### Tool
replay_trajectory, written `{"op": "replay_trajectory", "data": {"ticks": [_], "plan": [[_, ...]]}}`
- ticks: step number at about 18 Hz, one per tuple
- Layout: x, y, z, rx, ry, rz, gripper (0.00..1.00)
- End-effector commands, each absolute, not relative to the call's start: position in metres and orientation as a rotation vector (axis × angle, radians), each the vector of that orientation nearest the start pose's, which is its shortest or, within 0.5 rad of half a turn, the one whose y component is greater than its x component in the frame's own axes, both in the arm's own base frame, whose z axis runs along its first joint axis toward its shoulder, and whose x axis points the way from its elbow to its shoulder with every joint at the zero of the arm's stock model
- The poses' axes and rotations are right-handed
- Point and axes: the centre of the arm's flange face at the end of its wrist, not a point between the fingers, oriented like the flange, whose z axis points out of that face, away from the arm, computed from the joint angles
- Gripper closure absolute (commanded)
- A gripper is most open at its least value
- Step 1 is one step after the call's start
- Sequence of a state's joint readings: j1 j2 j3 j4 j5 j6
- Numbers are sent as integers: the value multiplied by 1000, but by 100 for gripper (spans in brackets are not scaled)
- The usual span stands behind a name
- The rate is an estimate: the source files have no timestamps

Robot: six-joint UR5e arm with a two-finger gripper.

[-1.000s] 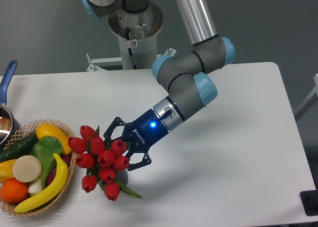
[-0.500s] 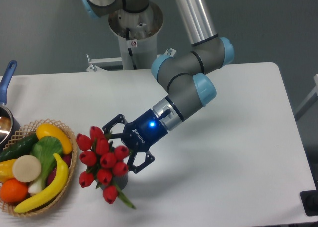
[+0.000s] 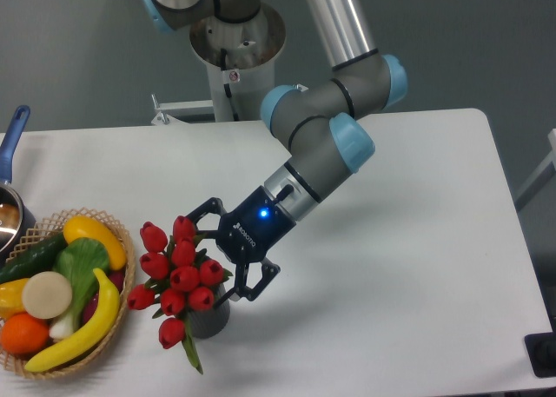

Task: Insert the flowers into the vase
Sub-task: 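Push the tulips deeper and straighten them upright in the vase, then open the gripper, release the tulips, and lift away from the vase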

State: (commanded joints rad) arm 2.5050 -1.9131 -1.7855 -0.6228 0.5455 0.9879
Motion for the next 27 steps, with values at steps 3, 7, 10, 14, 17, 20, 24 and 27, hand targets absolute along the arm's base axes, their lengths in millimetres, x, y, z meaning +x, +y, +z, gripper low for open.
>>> {"op": "replay_trajectory", "data": {"ticks": [3, 7, 10, 14, 17, 20, 24, 27], "plan": [[-336, 507, 358, -2204, 278, -180, 0], [-334, 490, 387, -2291, 270, -7, 0], [-350, 464, 401, -2424, 201, 186, 0], [-373, 432, 425, -2552, 102, 440, 0], [-401, 400, 449, -2593, 63, 542, 0], [-418, 365, 458, -2764, 297, 507, 0], [-428, 310, 485, -2869, 640, 407, 0], [-435, 272, 492, -2879, 787, 339, 0]]}}
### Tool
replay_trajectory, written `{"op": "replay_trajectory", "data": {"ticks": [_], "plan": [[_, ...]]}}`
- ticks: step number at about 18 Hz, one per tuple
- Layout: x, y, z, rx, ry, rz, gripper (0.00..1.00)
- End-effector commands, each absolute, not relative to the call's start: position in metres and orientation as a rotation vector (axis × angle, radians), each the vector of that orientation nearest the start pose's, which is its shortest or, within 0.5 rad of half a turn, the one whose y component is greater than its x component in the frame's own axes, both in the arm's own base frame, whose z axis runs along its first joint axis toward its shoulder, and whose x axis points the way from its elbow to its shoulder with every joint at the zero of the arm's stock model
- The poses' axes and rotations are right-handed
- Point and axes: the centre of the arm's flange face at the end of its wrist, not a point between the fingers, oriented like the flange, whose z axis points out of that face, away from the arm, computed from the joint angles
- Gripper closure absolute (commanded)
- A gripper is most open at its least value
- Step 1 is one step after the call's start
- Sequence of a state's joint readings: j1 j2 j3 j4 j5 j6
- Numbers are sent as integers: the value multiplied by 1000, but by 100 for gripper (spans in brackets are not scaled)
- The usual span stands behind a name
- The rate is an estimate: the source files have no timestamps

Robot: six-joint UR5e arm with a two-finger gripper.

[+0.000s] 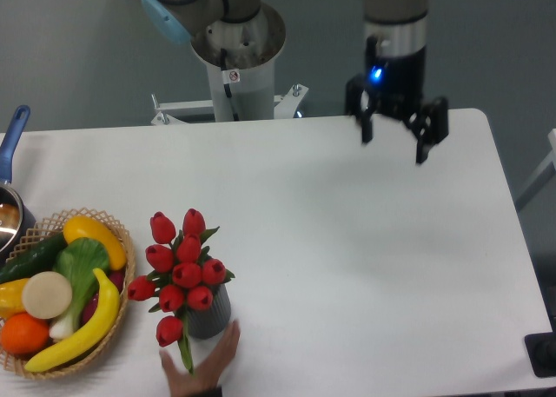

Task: Insert the flowers into the vase
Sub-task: 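Open the gripper, release the tulips, and lift away from the vase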

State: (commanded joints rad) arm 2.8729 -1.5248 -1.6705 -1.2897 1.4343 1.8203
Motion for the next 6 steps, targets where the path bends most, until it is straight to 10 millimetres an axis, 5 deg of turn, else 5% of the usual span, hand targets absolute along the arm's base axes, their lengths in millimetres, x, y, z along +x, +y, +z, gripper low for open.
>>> {"op": "replay_trajectory", "data": {"ticks": [6], "plan": [[-437, 243, 497, -2863, 897, 336, 0]]}}
